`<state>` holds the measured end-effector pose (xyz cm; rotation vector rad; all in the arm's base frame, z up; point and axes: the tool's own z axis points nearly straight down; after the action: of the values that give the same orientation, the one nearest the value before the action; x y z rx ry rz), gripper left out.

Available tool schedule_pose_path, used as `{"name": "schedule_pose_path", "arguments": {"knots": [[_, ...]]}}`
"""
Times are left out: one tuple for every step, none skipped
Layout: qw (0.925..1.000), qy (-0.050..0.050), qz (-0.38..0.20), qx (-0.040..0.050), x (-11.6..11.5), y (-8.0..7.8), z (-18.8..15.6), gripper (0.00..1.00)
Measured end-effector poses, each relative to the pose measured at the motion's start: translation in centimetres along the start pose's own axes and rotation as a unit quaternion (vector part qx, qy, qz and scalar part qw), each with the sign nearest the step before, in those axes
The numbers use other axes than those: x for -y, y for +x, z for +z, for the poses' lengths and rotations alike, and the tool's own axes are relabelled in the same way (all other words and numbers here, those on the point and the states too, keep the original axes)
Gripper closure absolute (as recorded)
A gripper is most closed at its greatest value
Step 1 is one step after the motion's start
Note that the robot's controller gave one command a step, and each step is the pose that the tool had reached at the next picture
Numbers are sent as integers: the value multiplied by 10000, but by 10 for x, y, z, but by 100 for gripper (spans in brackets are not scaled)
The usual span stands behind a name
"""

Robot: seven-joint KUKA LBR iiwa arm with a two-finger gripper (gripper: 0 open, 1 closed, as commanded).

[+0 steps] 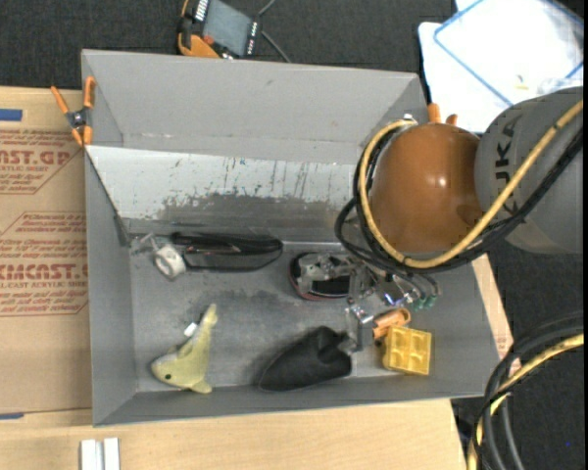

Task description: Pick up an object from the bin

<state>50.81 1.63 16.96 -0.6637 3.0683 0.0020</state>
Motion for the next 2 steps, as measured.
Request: {"name": "schedule_pose_path", "arguments": {"knots": [[9998, 4, 184, 6, -2, -5, 7, 0], [9892, -18, -1463, -17, 17, 0, 58, 0]]}}
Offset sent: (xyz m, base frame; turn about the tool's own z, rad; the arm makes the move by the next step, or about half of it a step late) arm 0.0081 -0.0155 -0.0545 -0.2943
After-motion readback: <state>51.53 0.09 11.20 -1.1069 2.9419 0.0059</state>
